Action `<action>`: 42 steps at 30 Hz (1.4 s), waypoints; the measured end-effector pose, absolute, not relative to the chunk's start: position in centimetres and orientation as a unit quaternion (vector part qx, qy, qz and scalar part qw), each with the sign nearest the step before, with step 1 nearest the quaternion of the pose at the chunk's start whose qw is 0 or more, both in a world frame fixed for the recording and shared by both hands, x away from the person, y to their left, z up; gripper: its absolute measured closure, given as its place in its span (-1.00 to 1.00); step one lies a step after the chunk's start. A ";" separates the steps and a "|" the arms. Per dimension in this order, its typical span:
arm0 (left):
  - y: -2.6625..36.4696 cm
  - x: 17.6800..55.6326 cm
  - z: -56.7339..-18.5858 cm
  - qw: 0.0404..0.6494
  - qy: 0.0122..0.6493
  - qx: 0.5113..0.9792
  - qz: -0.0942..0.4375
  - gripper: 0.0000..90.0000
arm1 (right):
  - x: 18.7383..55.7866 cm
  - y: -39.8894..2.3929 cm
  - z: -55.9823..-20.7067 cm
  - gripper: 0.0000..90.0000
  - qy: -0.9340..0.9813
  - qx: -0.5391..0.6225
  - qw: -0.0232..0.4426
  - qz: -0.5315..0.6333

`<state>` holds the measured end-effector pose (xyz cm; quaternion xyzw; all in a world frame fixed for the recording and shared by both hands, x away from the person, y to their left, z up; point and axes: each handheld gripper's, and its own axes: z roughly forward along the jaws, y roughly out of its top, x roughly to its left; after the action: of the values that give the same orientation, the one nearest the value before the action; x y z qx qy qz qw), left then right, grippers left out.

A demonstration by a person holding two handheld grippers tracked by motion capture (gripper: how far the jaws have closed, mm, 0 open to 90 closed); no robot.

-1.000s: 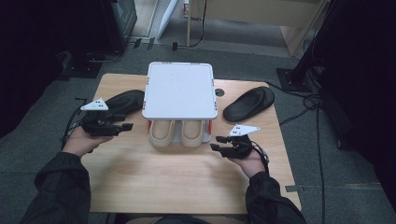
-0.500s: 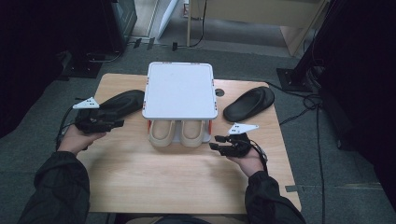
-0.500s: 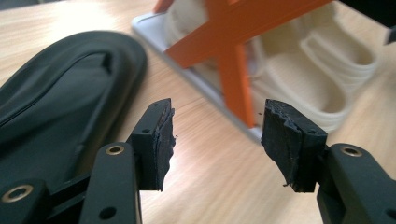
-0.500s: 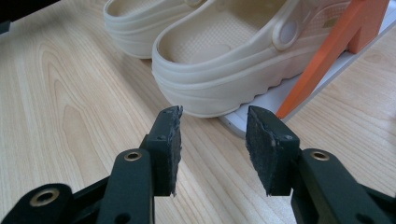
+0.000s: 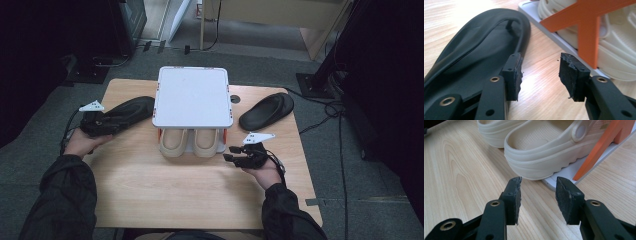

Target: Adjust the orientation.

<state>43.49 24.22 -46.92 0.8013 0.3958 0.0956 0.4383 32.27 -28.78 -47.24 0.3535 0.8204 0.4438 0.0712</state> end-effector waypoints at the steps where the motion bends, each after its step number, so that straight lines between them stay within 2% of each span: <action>1: 24.3 43.6 -47.1 0.437 0.399 0.800 0.096 0.21 | 32.3 -28.8 -47.2 0.24 0.820 0.354 0.071 0.444; 6: 24.9 44.0 -47.6 0.453 0.403 0.790 0.093 0.37 | 32.3 -28.7 -47.4 0.24 0.823 0.351 0.069 0.441; 10: 25.4 43.8 -47.2 0.452 0.406 0.787 0.105 0.36 | 32.2 -28.7 -47.3 0.24 0.822 0.352 0.069 0.443; 17: 25.4 44.1 -48.2 0.421 0.421 0.797 0.107 0.39 | 32.3 -28.7 -47.3 0.24 0.819 0.353 0.069 0.447; 25: 25.2 44.3 -48.9 0.402 0.433 0.799 0.111 0.59 | 32.5 -28.8 -47.2 0.24 0.813 0.354 0.071 0.456; 31: 25.1 43.9 -49.0 0.409 0.419 0.805 0.092 0.76 | 32.5 -28.8 -47.0 0.25 0.812 0.354 0.073 0.459; 42: 24.4 42.1 -48.9 0.411 0.436 0.798 0.064 0.83 | 32.6 -28.9 -46.7 0.26 0.808 0.353 0.074 0.466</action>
<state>42.14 24.41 -48.85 0.7979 0.4364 0.0639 0.4109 32.60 -28.87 -46.71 0.3527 0.8081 0.4659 0.0743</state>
